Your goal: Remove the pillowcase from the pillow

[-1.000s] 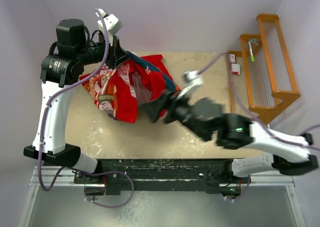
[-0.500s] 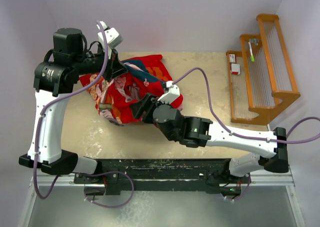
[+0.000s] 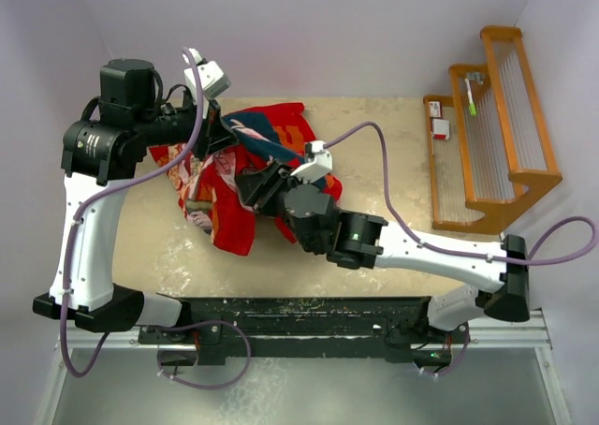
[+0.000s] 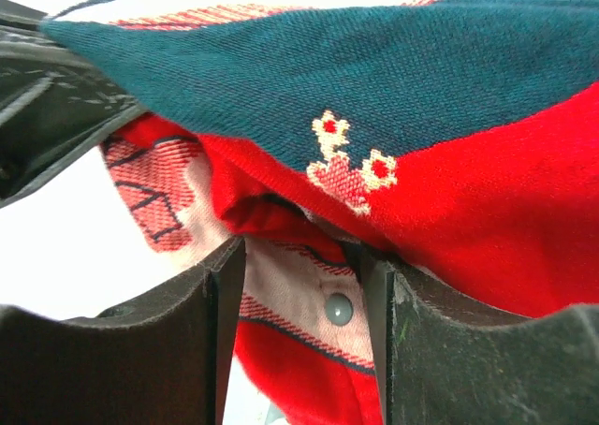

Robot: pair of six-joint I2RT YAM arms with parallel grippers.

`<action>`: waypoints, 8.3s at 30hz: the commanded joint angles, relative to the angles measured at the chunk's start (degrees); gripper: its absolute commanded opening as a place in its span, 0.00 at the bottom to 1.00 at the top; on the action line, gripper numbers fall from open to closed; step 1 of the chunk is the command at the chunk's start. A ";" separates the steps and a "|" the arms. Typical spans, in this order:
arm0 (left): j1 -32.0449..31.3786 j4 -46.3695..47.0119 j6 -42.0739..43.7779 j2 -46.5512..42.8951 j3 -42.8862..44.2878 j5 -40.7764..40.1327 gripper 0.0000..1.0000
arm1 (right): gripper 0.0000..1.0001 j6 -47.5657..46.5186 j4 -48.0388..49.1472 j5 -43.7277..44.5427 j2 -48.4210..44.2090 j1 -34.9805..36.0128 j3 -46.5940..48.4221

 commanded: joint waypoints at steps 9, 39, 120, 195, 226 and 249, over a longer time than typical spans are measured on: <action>-0.27 3.39 -1.53 -0.64 3.84 3.20 0.00 | 0.50 8.24 3.28 13.27 5.34 0.83 4.99; -0.21 4.38 4.83 -2.23 7.89 -12.22 0.00 | 0.00 26.86 -3.10 18.11 -0.55 0.86 -12.02; -0.28 6.31 9.84 -22.94 -19.19 9.68 0.83 | 0.00 -10.63 12.99 -3.61 4.86 -0.10 13.31; -0.25 18.26 22.46 -21.13 -17.31 -25.63 0.00 | 0.00 7.72 -0.68 -2.81 -0.32 -0.54 -12.01; -0.27 2.70 5.41 -11.88 -10.29 6.33 0.00 | 0.48 -4.21 11.13 12.73 -0.33 10.09 -1.48; -0.29 -3.28 8.01 -12.44 -6.55 7.92 0.00 | 0.45 1.46 6.02 15.61 6.64 5.22 2.96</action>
